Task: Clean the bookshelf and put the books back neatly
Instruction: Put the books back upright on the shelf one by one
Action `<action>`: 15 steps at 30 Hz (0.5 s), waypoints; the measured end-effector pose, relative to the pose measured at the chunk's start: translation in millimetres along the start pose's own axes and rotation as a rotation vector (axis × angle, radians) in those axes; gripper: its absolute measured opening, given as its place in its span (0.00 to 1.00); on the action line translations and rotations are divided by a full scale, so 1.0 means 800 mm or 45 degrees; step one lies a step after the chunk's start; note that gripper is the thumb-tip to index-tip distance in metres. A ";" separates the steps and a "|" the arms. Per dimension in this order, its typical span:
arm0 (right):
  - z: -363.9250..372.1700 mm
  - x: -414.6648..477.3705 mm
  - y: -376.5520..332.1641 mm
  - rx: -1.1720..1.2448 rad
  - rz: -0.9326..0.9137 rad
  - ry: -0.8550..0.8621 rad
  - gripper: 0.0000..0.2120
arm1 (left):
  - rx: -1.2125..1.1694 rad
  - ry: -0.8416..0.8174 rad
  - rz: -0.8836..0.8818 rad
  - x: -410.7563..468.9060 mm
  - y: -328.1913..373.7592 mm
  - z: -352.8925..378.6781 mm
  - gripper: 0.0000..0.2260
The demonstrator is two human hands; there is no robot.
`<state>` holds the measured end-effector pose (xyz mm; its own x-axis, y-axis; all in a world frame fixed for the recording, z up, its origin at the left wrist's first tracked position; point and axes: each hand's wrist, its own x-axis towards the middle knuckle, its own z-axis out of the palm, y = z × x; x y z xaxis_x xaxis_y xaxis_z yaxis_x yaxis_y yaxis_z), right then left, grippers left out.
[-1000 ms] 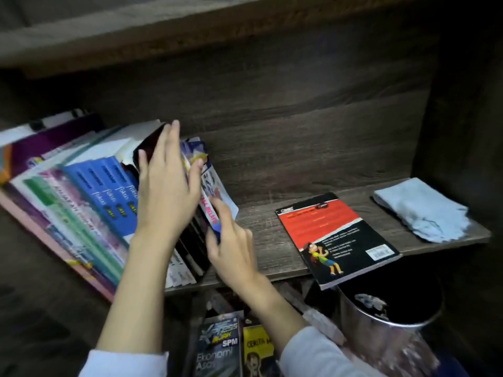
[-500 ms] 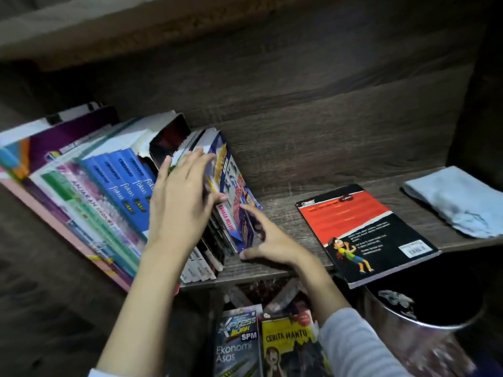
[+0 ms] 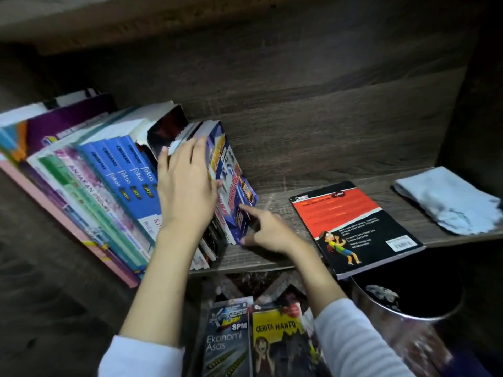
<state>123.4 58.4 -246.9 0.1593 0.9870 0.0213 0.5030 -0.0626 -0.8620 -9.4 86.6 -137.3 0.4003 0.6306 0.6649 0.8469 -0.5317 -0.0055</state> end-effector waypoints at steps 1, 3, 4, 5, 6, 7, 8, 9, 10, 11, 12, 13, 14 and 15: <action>-0.012 -0.007 -0.005 0.010 -0.022 0.040 0.33 | -0.031 -0.003 -0.025 -0.001 0.005 -0.003 0.34; -0.039 -0.019 -0.014 -0.030 -0.048 0.259 0.23 | -0.155 0.054 -0.060 -0.006 0.018 -0.008 0.30; -0.053 -0.024 -0.016 -0.088 -0.041 0.381 0.20 | -0.235 0.130 -0.073 -0.010 0.027 -0.011 0.26; -0.066 -0.029 -0.014 -0.141 -0.014 0.486 0.18 | -0.313 0.235 -0.089 -0.016 0.040 -0.013 0.23; -0.079 -0.035 -0.013 -0.200 0.023 0.579 0.16 | -0.385 0.342 -0.118 -0.022 0.053 -0.013 0.20; -0.092 -0.042 -0.007 -0.273 0.087 0.664 0.16 | -0.454 0.412 -0.167 -0.030 0.068 -0.013 0.17; -0.106 -0.053 -0.003 -0.374 0.172 0.742 0.15 | -0.520 0.415 -0.233 -0.037 0.085 -0.012 0.15; -0.117 -0.061 0.006 -0.473 0.282 0.791 0.15 | -0.582 0.329 -0.300 -0.044 0.099 -0.009 0.14; -0.127 -0.070 0.014 -0.547 0.415 0.816 0.16 | -0.642 0.169 -0.367 -0.050 0.111 -0.002 0.13; -0.139 -0.084 0.024 -0.577 0.563 0.801 0.19 | -0.678 -0.034 -0.431 -0.057 0.124 0.006 0.13; -0.144 -0.093 0.032 -0.554 0.698 0.753 0.23 | -0.681 -0.245 -0.486 -0.061 0.130 0.017 0.12; -0.150 -0.106 0.041 -0.519 0.809 0.705 0.28 | -0.690 -0.436 -0.530 -0.068 0.138 0.026 0.12; -0.151 -0.114 0.047 -0.501 0.878 0.650 0.31 | -0.695 -0.587 -0.565 -0.073 0.142 0.037 0.12; -0.151 -0.120 0.052 -0.513 0.920 0.609 0.33 | -0.702 -0.718 -0.590 -0.079 0.147 0.046 0.13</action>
<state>231.4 -57.0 -223.7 0.8316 0.5299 -0.1662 0.3872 -0.7679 -0.5103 78.1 5.3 -207.4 0.2965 0.9539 0.0473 0.7364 -0.2599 0.6246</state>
